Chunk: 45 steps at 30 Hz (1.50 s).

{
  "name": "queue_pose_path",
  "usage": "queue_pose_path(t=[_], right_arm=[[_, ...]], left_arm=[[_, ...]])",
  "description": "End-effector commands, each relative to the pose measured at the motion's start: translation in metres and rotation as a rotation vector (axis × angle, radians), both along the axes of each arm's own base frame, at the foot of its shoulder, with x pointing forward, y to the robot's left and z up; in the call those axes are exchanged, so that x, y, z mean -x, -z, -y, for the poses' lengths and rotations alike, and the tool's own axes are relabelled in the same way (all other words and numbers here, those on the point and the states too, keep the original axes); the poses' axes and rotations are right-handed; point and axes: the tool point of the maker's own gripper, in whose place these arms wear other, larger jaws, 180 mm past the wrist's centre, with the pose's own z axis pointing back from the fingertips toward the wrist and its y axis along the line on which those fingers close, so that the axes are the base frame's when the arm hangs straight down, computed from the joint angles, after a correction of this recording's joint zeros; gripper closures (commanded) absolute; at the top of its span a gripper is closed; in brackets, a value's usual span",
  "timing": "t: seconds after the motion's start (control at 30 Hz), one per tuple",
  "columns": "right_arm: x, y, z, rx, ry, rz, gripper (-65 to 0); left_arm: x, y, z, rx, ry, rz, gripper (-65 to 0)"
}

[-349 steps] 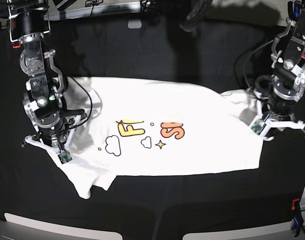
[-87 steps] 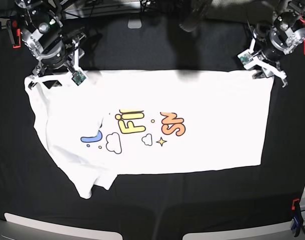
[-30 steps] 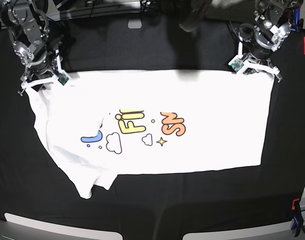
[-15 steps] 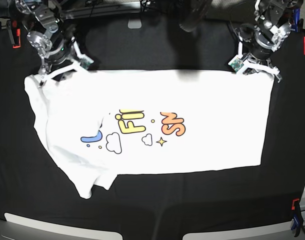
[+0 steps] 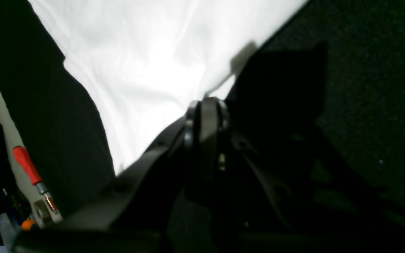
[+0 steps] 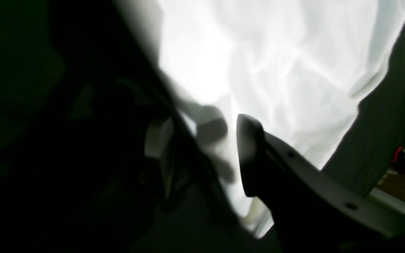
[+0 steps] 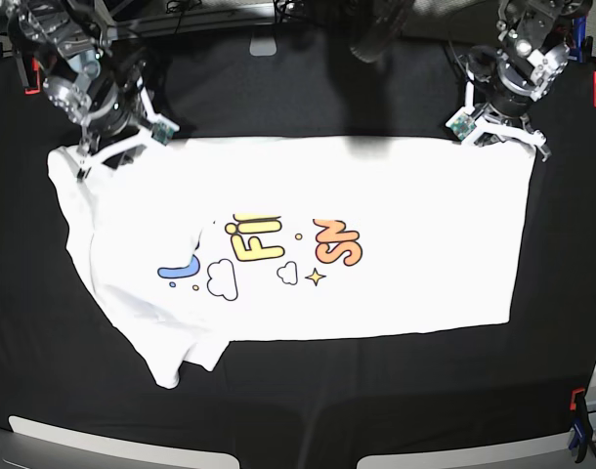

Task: Layout the t-shirt on the table in an organized manner, then fold the t-shirt properly
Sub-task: 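Drag the held shirt edge away from the hem with both grippers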

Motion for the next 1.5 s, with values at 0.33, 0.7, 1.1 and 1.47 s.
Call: queue_pose_path(t=[0.33, 0.7, 1.1, 1.47], right_arm=[[-0.018, -0.007, 0.025, 0.081, 0.048, 0.028, -21.6], [-0.026, -0.033, 0.021, 0.115, 0.099, 0.095, 0.0], [0.011, -0.041, 0.006, 0.145, 0.064, 0.06, 0.0], [0.057, -0.032, 0.023, 0.266, 0.067, 0.037, 0.0]], left_arm=[[-0.003, -0.003, -0.004, -0.01, -0.001, 0.011, 0.0], [-0.008, -0.013, -0.017, -0.109, -0.013, 0.068, 0.0], [0.003, -0.044, -0.006, -0.145, 0.012, 0.142, 0.0], [0.037, -0.035, -0.026, -0.26, 0.003, 0.088, 0.0]])
